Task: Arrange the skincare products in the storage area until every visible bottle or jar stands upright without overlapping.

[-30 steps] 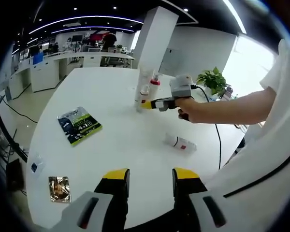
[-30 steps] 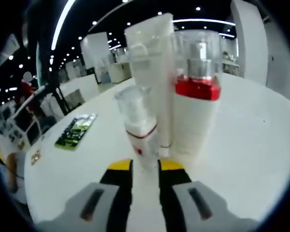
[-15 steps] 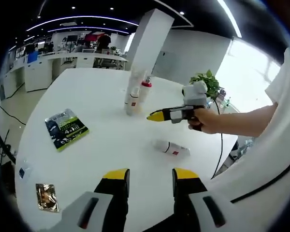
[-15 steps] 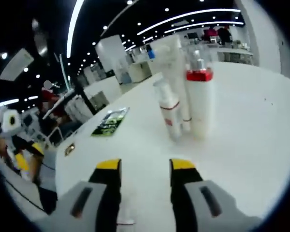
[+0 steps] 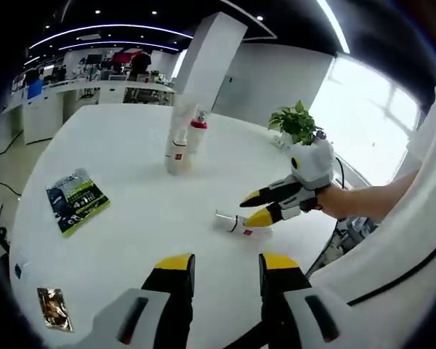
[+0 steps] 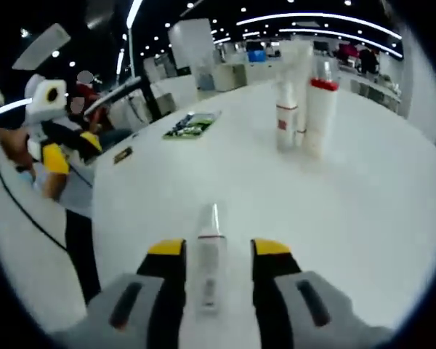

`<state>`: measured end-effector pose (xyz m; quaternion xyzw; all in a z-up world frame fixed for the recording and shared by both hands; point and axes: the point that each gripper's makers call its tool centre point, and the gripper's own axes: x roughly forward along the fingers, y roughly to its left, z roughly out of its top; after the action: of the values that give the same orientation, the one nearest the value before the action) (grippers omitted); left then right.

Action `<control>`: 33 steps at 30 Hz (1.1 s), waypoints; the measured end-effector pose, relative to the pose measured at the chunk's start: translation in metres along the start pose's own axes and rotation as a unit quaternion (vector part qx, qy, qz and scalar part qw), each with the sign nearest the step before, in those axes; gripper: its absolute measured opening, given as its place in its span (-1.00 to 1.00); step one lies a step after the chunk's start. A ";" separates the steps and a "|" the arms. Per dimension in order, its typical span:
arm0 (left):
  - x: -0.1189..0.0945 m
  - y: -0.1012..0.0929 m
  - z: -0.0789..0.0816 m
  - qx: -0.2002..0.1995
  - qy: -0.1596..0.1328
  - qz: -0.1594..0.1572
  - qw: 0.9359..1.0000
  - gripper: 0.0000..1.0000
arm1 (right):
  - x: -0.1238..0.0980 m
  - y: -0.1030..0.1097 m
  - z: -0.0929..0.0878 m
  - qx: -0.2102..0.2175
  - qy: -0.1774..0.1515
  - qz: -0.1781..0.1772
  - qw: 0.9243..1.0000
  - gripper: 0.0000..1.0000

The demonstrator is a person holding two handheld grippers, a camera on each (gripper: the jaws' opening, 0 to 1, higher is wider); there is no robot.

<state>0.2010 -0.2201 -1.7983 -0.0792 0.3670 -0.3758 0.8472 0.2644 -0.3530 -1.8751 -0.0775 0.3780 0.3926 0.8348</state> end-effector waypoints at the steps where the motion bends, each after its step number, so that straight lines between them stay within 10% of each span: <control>1: 0.002 -0.002 0.000 0.001 0.001 -0.002 1.000 -0.28 | 0.000 0.000 -0.002 -0.002 0.004 -0.003 1.000 -0.35; 22: 0.009 -0.022 -0.001 0.000 -0.005 -0.016 1.000 -0.28 | 0.003 0.000 -0.034 -0.075 0.062 -0.029 0.995 -0.61; 33: 0.011 -0.020 0.009 -0.025 -0.021 -0.024 0.999 -0.27 | -0.009 0.010 -0.011 0.065 -0.021 0.011 0.998 -0.65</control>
<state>0.2000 -0.2430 -1.7901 -0.1165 0.3564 -0.3851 0.8433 0.2472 -0.3562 -1.8743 -0.0103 0.3864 0.3779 0.8413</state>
